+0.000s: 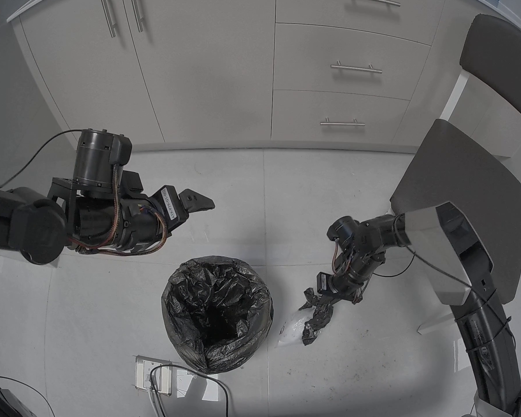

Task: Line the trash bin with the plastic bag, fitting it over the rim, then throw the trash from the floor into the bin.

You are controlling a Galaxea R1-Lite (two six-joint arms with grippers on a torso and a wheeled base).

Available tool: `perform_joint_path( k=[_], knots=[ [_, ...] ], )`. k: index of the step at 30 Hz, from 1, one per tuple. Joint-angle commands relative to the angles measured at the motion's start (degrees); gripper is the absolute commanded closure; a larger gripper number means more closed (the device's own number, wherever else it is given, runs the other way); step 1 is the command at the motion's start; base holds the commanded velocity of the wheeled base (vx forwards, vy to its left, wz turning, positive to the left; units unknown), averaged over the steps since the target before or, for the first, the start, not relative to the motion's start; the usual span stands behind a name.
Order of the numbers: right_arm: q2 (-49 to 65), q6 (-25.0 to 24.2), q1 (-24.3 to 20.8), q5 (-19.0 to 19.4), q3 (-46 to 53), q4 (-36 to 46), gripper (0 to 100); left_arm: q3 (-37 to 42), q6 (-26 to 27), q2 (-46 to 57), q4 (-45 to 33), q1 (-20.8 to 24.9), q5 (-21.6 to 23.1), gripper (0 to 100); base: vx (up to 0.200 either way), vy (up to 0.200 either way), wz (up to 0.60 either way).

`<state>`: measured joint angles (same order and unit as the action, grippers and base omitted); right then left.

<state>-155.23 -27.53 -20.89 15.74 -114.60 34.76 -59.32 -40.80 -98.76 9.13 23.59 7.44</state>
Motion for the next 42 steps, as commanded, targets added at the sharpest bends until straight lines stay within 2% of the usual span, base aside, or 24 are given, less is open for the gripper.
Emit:
perform_joint_path(
  k=[1,5,6,14,15,18,42],
  knots=[
    [6.4,-2.4,1.3,0.9,0.0,2.2,100,1.1,-0.1,4.1,0.2,1.5,-0.6,0,0.0,0.0,0.0],
    [9.3,-9.2,2.0,4.3,0.0,4.0,100,3.5,-0.2,6.1,3.4,1.5,-0.6,0,0.0,0.0,0.0],
    [9.3,-9.2,2.0,4.3,0.0,4.0,100,3.5,-0.2,6.1,3.4,1.5,-0.6,0,0.0,0.0,0.0],
    [15.0,-24.0,3.8,14.1,0.0,3.7,100,9.0,-0.5,9.7,6.5,1.5,-0.5,0,0.0,0.0,0.0],
    [15.9,-26.3,3.8,15.8,0.0,3.7,100,9.4,-1.4,10.1,7.0,1.5,-0.5,0,0.0,0.0,0.0],
    [17.1,-29.3,3.8,17.2,0.0,3.7,100,9.5,-4.1,10.8,8.1,1.5,-0.5,0,0.0,0.0,0.0],
    [24.2,-30.7,2.7,17.5,0.0,5.3,100,12.6,-4.7,14.9,8.6,1.2,-0.6,0,0.0,0.0,0.0]
  ],
)
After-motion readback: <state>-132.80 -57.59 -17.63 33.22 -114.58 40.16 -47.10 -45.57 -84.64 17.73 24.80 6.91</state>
